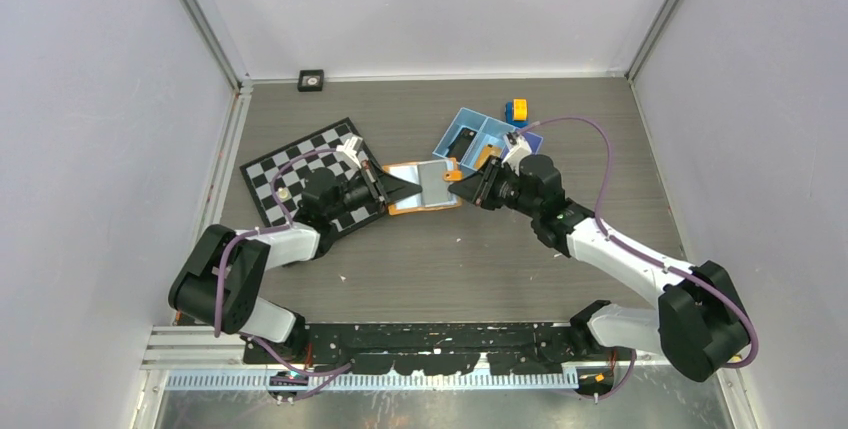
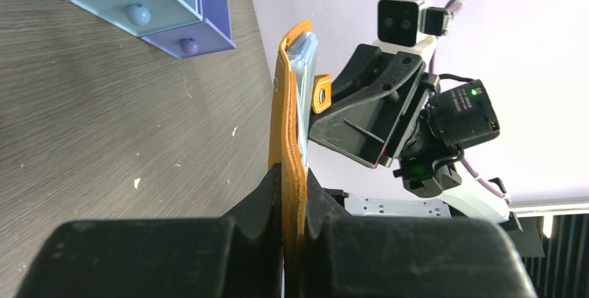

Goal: Take the credit cards out of the card holder
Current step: Remove the credit card from the card holder.

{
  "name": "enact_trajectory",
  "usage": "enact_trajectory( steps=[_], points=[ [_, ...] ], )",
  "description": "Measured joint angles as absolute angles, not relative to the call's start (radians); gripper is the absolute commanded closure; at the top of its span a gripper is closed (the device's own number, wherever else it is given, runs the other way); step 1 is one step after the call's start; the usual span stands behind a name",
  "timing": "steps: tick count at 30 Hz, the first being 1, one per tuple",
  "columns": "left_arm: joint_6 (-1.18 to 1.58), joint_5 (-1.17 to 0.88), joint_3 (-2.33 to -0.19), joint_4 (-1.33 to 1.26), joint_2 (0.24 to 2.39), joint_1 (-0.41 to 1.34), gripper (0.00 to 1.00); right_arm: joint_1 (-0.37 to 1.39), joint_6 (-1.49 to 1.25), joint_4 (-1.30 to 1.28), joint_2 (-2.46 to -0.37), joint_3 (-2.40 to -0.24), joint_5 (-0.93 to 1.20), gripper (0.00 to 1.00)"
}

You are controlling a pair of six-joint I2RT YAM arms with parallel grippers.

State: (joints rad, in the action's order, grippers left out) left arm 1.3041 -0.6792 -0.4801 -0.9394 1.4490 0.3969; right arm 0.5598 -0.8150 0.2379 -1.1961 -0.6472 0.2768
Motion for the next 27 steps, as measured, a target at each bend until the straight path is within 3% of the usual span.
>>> enact_trajectory(
  steps=[9, 17, 18, 23, 27],
  points=[
    [1.319, -0.694, -0.48, -0.978, 1.449, 0.397, 1.0, 0.53, -0.842, 0.285, -1.228, -0.638, 0.343, 0.7],
    [1.242, -0.68, -0.48, -0.869, 1.409, 0.387, 0.99, 0.527, -0.86, 0.347, -1.263, -0.626, 0.397, 0.84],
    [1.225, -0.674, -0.48, -0.843, 1.397, 0.385, 0.97, 0.527, -0.867, 0.367, -1.263, -0.62, 0.408, 0.84],
    [1.144, -0.651, -0.488, -0.719, 1.342, 0.388, 0.64, 0.532, -0.879, 0.418, -1.263, -0.601, 0.445, 0.82],
    [1.1, -0.645, -0.5, -0.663, 1.322, 0.409, 0.51, 0.549, -0.886, 0.427, -1.263, -0.601, 0.463, 0.84]
  ],
)
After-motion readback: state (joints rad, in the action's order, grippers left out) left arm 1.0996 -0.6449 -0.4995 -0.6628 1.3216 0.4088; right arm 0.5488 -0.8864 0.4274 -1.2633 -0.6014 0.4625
